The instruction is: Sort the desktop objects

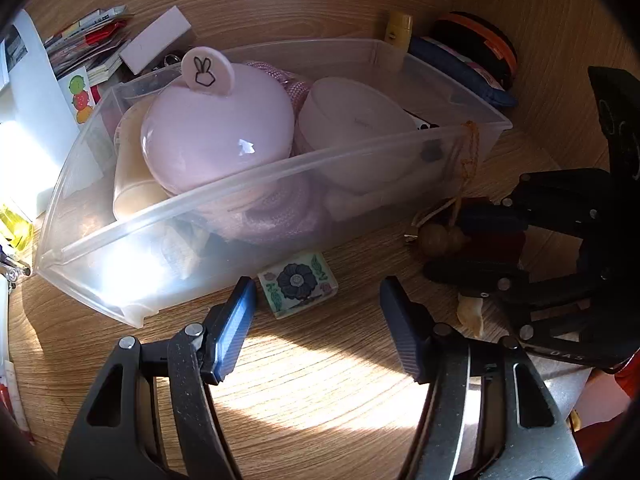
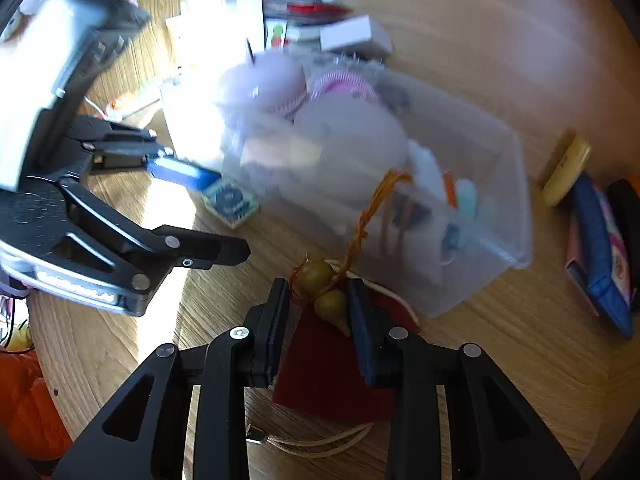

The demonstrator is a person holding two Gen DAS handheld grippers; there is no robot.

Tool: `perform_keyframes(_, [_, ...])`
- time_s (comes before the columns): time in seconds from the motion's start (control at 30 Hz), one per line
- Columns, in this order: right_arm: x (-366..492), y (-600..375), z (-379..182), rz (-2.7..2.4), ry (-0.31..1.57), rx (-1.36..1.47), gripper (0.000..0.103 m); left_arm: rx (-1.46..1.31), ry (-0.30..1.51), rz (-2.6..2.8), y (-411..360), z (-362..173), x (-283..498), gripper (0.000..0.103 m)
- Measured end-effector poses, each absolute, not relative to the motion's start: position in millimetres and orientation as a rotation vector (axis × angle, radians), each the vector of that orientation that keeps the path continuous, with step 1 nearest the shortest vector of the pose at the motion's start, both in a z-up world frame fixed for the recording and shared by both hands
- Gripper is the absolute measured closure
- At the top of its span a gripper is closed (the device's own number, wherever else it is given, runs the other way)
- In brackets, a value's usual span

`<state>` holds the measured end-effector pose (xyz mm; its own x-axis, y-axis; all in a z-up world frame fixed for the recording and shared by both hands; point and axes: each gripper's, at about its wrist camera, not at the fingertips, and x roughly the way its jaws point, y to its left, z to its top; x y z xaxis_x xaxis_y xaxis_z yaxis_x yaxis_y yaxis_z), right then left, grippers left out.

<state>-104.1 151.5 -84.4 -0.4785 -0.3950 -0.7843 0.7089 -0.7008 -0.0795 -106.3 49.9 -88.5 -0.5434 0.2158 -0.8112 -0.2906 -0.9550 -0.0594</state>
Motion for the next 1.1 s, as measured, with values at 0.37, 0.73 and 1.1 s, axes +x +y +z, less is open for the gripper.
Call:
perform_keyframes(0.37, [-102,155,-75,-2.206,0.462,0.987,0.087,-1.270,0.176,2.586,61,-91,-109,0.068])
perform_keyframes(0.73, [-100,171,-62,-2.228,0.331,0.969,0.087,-1.230,0.108,2.624,50,-86,-96,0.068])
perform_keyframes(1.1, [-90,196,-37,-2.257,0.166,0.910,0.087,-1.166,-0.022,2.652,30,-71,-75,0.068])
